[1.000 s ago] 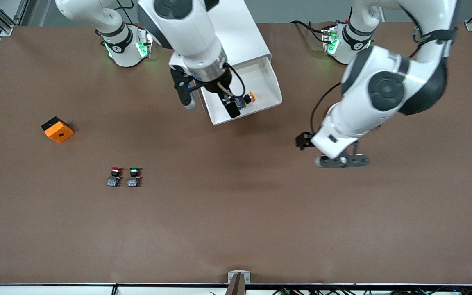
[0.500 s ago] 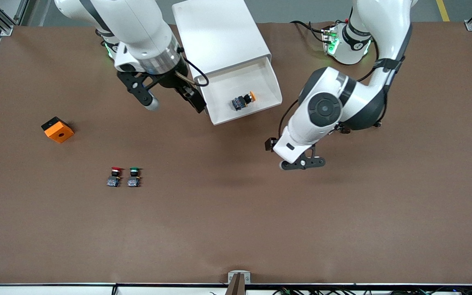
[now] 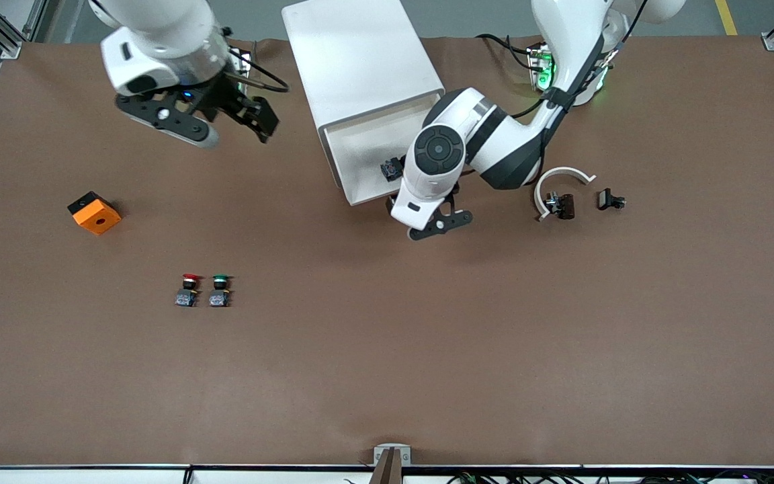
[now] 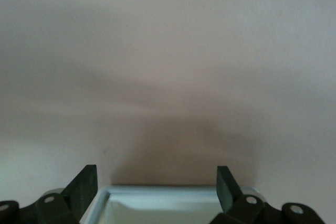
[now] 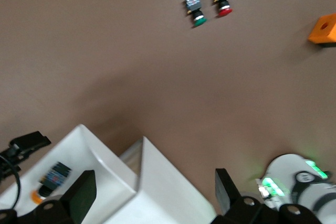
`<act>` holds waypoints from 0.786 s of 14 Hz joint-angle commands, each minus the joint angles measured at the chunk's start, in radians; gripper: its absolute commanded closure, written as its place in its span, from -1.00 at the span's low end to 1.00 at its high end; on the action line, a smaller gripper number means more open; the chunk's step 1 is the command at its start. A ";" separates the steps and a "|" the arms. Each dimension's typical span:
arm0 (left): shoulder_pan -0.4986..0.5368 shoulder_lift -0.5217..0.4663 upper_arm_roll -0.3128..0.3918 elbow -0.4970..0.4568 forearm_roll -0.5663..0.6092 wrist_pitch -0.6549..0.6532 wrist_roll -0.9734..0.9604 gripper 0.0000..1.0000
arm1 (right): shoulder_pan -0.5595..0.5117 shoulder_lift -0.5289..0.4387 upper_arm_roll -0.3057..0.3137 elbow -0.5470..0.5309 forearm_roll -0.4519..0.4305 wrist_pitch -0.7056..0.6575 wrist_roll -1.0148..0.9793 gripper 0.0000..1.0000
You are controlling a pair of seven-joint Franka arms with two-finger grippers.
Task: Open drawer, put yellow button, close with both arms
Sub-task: 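Withdraw the right gripper while the left gripper pushes the drawer shut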
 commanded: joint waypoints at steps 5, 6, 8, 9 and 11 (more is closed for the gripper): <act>0.012 -0.019 -0.136 -0.056 -0.041 0.001 -0.001 -1.00 | -0.200 -0.091 0.019 -0.102 -0.029 -0.031 -0.390 -1.00; 0.011 -0.016 -0.156 -0.061 -0.041 0.001 0.001 -1.00 | -0.238 -0.088 0.022 -0.103 -0.034 -0.011 -0.459 -1.00; -0.011 -0.012 -0.182 -0.070 -0.041 0.001 0.001 -1.00 | -0.293 -0.088 0.022 -0.132 -0.037 0.047 -0.559 -1.00; -0.018 -0.010 -0.188 -0.072 -0.042 0.001 0.001 -1.00 | -0.325 -0.087 0.024 -0.157 -0.037 0.071 -0.607 -1.00; -0.018 -0.009 -0.228 -0.072 -0.068 0.001 0.001 -1.00 | -0.382 -0.090 0.024 -0.207 -0.037 0.125 -0.690 -1.00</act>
